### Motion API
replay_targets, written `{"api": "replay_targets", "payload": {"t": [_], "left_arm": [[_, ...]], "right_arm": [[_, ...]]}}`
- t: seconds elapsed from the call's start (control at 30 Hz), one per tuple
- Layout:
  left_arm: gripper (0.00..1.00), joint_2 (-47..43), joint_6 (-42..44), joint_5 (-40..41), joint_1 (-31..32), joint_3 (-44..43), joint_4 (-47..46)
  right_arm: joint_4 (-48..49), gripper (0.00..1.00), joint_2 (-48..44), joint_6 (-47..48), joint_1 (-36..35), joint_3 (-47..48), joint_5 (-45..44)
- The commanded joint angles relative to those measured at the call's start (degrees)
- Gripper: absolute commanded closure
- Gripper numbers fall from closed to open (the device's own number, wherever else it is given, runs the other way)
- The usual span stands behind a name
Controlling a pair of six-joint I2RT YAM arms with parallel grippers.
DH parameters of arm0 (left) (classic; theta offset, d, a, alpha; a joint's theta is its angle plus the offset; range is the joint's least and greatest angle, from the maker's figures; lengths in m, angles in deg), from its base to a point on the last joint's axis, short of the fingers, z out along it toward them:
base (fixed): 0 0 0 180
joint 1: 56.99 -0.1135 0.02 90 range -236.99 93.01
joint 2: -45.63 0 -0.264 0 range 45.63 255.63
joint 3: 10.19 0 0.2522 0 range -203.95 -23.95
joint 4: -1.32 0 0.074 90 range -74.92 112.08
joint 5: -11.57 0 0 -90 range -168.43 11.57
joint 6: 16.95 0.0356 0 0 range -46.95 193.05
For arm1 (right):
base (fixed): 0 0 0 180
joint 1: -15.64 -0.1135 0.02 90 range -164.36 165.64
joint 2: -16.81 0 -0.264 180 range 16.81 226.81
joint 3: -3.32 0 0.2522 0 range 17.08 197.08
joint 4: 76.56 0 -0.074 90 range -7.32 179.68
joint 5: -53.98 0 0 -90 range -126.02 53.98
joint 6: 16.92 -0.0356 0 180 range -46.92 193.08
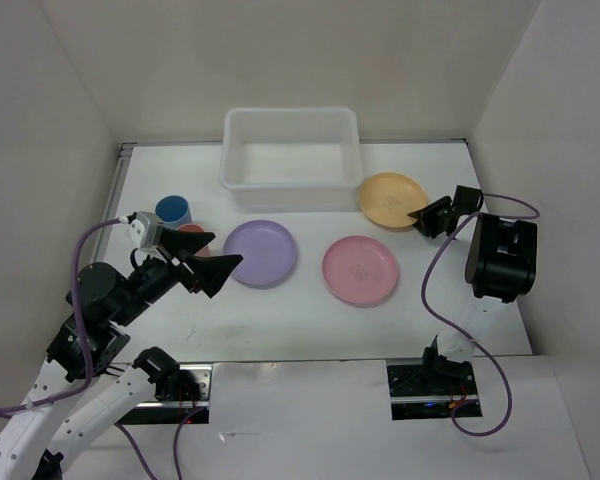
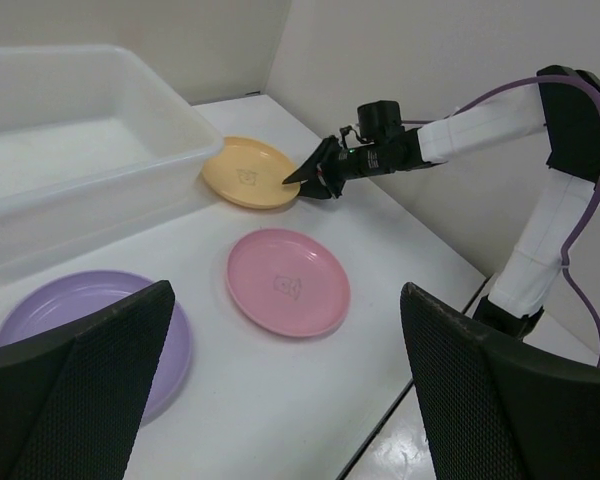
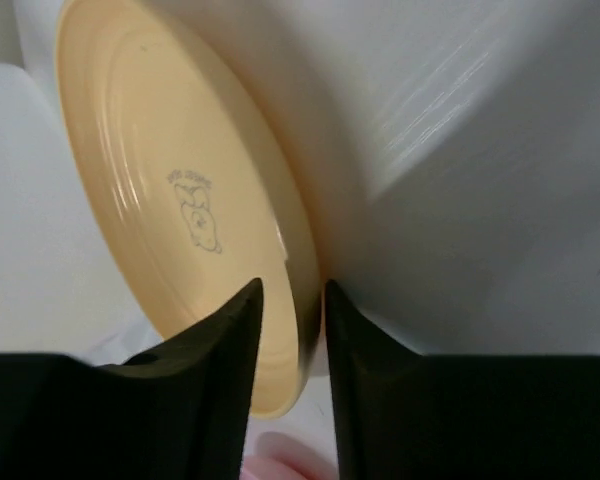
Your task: Place the mixed dishes into the plastic bin
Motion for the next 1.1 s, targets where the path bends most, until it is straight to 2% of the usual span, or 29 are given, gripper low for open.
{"api": "replay_targets", "payload": {"t": [0.0, 0.2, 0.33, 0.53, 0.6, 0.7, 0.77, 0.93, 1.07], "left_arm": [[0.00, 0.2, -0.6, 1.6, -0.2, -2.1, -0.9], [0.00, -0.3, -0.1, 2.7, -0.2, -2.7, 0.2], [0.00, 0.3, -0.1, 3.7, -0.2, -3.7, 2.9], [0.00, 7.5, 1.0, 1.7, -0.2, -7.2, 6.0], [0.00, 8.6, 1.0, 0.1, -0.2, -7.2, 5.2], [0.00, 8.6, 1.0, 0.8, -0.2, -7.2, 4.6], [0.00, 6.7, 1.0, 0.8, -0.2, -6.6, 4.6], [0.00, 4.2, 1.0, 2.0, -0.2, -6.6, 5.4], [0.00, 2.7, 2.1, 4.3, -0.2, -6.6, 7.7]], "right_arm": [[-1.4, 0.65, 1.9, 0.3, -0.5, 1.1, -3.6], [-5.9, 0.86, 1.9, 1.6, -0.5, 2.7, -6.2], [-10.5, 1.00, -4.0, 2.1, -0.5, 2.2, -10.0], [-18.2, 1.00, -22.1, 2.6, -0.5, 4.3, -14.9], [-20.2, 1.00, -27.9, 2.6, -3.6, 7.9, -18.2], [-22.0, 1.00, -31.0, 2.6, -7.7, 14.2, -20.9], [-20.7, 1.00, -29.6, 2.6, -11.2, 19.1, -18.4], [-22.0, 1.00, -15.1, 4.2, -23.3, 35.3, -16.7], [-22.0, 1.00, -7.2, 4.2, -29.3, 42.6, -16.7]]}}
